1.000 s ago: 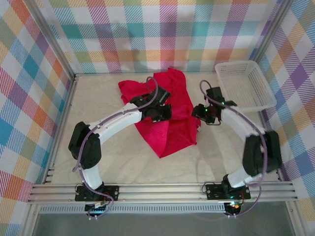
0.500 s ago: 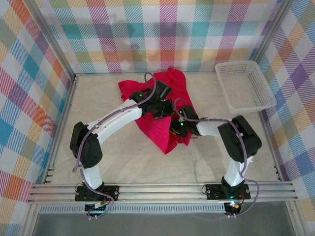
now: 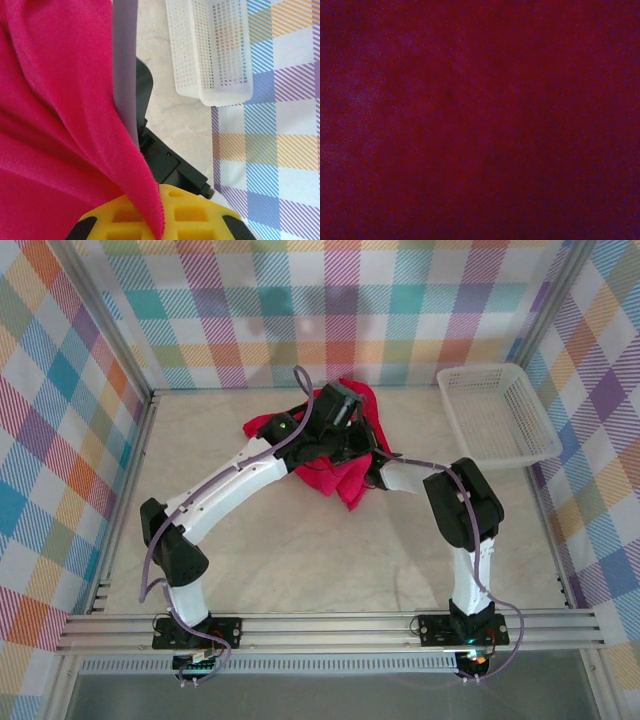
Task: Fold the inside-out t-shirt
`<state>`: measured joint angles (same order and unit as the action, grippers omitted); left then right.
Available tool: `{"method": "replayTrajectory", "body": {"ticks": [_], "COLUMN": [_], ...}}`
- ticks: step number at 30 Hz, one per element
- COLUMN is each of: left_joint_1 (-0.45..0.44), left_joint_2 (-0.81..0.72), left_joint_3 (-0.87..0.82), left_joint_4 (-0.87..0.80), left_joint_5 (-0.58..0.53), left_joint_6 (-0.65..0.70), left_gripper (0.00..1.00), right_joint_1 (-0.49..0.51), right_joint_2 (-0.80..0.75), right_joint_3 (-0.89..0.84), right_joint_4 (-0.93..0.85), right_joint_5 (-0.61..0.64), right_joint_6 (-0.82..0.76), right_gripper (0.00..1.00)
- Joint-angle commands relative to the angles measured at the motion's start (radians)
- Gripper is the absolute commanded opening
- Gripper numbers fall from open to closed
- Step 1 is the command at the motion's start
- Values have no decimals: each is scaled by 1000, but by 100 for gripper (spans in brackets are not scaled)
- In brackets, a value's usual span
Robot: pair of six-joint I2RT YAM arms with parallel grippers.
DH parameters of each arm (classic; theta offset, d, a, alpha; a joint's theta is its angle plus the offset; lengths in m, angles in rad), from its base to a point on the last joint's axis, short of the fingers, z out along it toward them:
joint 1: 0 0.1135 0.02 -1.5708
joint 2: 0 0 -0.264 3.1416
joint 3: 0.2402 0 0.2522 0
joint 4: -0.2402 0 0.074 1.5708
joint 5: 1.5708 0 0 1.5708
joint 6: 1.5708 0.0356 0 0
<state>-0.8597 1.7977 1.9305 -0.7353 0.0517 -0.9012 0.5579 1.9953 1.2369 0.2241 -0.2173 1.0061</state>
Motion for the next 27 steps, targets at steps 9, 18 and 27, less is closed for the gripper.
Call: {"method": "replayTrajectory", "body": {"ticks": [9,18,27], "left_joint_1": [7,16,15], "left_joint_2": [-73,-78,-111], "left_joint_3": [-31,-29,82], "left_joint_4": [-44,4,-36], "left_joint_5": [-12,32,41], "left_joint_6": [57,31,51], "left_gripper": [0,0,0], "right_joint_1": [8,19,71], "right_joint_2": [-238,38,312], "right_joint_3": [-45,180,429], "right_joint_4": [-214,-206,-393], "right_joint_5": [55,-58,145], "right_joint_6": [-127,-40,41], "right_gripper": [78,81,87]}}
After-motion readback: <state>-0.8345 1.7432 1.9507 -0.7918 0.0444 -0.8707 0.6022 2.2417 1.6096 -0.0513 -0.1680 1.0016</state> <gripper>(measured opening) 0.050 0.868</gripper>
